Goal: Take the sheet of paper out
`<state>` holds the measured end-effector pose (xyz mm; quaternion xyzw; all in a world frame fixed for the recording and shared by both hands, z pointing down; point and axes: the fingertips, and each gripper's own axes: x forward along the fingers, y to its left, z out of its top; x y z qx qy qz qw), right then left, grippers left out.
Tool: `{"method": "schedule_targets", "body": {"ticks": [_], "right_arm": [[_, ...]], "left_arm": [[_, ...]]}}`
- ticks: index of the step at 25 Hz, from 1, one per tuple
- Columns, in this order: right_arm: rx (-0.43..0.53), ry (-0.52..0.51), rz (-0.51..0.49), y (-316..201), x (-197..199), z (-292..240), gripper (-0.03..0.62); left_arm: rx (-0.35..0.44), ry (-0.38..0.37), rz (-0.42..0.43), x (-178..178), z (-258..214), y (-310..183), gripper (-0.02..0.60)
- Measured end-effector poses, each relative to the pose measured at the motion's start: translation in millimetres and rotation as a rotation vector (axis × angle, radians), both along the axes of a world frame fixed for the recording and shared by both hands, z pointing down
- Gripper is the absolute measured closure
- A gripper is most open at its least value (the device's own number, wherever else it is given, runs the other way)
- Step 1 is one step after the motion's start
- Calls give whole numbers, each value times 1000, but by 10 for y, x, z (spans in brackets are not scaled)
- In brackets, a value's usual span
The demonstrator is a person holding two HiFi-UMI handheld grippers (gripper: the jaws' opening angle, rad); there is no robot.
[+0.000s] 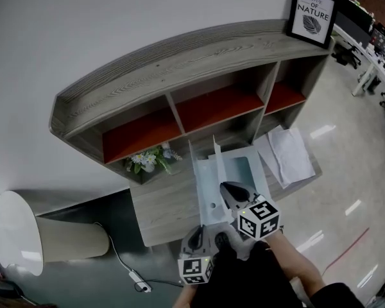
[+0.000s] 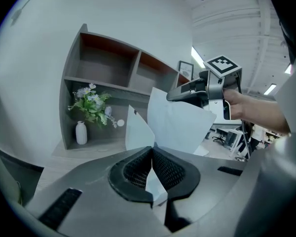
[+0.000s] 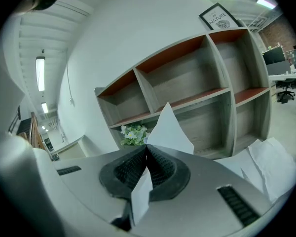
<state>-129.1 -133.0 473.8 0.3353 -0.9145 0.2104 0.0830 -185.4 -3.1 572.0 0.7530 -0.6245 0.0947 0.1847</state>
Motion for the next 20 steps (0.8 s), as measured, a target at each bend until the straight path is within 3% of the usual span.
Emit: {"method": "schedule_targets", "body": {"ticks": [10, 20], "right_arm": [[-16, -104, 13, 50, 524, -285, 582], [-12, -168, 26, 156, 1203, -545, 582]], "left_arm": [[-4, -20, 33, 361, -62, -138, 566], [-12, -26, 0, 666, -110, -212, 566]]}}
